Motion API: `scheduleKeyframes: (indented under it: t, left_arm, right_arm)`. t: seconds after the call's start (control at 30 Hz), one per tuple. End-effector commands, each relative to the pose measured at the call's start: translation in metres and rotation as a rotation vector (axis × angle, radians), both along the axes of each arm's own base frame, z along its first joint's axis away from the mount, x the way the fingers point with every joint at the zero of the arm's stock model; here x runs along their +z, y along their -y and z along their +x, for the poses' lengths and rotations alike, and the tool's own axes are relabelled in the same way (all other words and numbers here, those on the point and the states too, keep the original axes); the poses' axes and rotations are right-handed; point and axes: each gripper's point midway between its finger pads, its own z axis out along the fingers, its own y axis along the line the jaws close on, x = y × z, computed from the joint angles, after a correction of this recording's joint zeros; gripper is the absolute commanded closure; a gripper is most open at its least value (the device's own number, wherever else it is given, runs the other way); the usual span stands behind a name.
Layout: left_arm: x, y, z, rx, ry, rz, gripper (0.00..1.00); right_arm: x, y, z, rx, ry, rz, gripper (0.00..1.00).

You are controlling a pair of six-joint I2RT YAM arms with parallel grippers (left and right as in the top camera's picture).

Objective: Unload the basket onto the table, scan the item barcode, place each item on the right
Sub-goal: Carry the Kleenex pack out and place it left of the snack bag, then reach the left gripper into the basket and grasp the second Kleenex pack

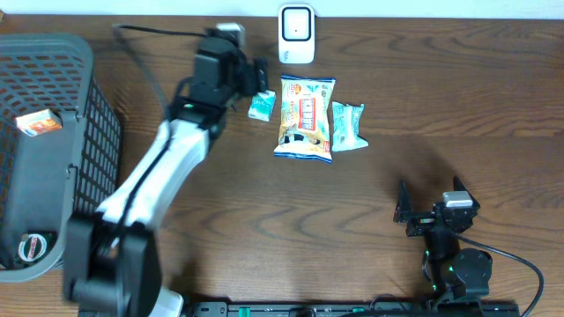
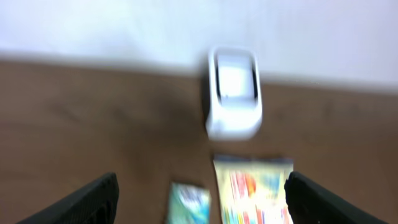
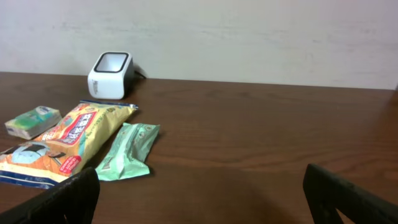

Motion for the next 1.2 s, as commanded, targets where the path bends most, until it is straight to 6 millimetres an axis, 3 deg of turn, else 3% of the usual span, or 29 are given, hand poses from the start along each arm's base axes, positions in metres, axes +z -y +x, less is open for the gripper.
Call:
scheduleKeyframes:
  t: [0.0,0.17,0.27,0.33,0.5,0.7,0.87,0.93,1.0,1.17]
  left_arm:
    - [0.098,-0.066,-0.013,0.206,0.214,0.020,0.15]
    - [0.191,-0.167,-0.065,0.540,0.427,0.052,0.16]
    - [0.214,-0.221,-0.095,0.684,0.472,0.071,0.16]
    - [0.210,-0.272,-0.119,0.817,0.438,0.110,0.17]
    - [0.165,-0.352,-0.148,1.021,0.260,0.172,0.19]
    - [0.089,-0.412,-0.168,1.177,0.004,0.161,0.19]
    - [0.028,-0.430,-0.170,1.198,-0.192,0.162,0.19]
    - [0.007,-0.432,-0.167,1.191,-0.250,0.161,0.06]
    - [-0.012,-0.431,-0.161,1.162,-0.296,0.143,0.01]
    - [-0.049,-0.419,-0.134,1.079,-0.327,-0.010,0.00]
  right_arm:
    - [0.000,0.001,0.000,-0.004,-0.001,0.014,0.01]
    - [0.000,0.001,0.000,-0.004,-0.001,0.014,0.01]
    - [0.000,0.001,0.000,-0.004,-0.001,0.014,0.01]
    - [0.000,0.001,0.000,-0.005,-0.001,0.014,0.01]
    - [0.000,0.001,0.000,-0.004,-0.001,0.014,0.01]
    - [-0.001,0.001,0.000,-0.004,-0.002,0.014,0.01]
    - [0.000,0.001,0.000,-0.004,-0.001,0.014,0.01]
    - [0.000,0.001,0.000,-0.004,-0.001,0.014,0.01]
    - [-0.001,0.001,0.000,-0.004,-0.002,0.014,0.01]
    - [0.000,0.001,0.000,-0.004,-0.001,0.014,0.01]
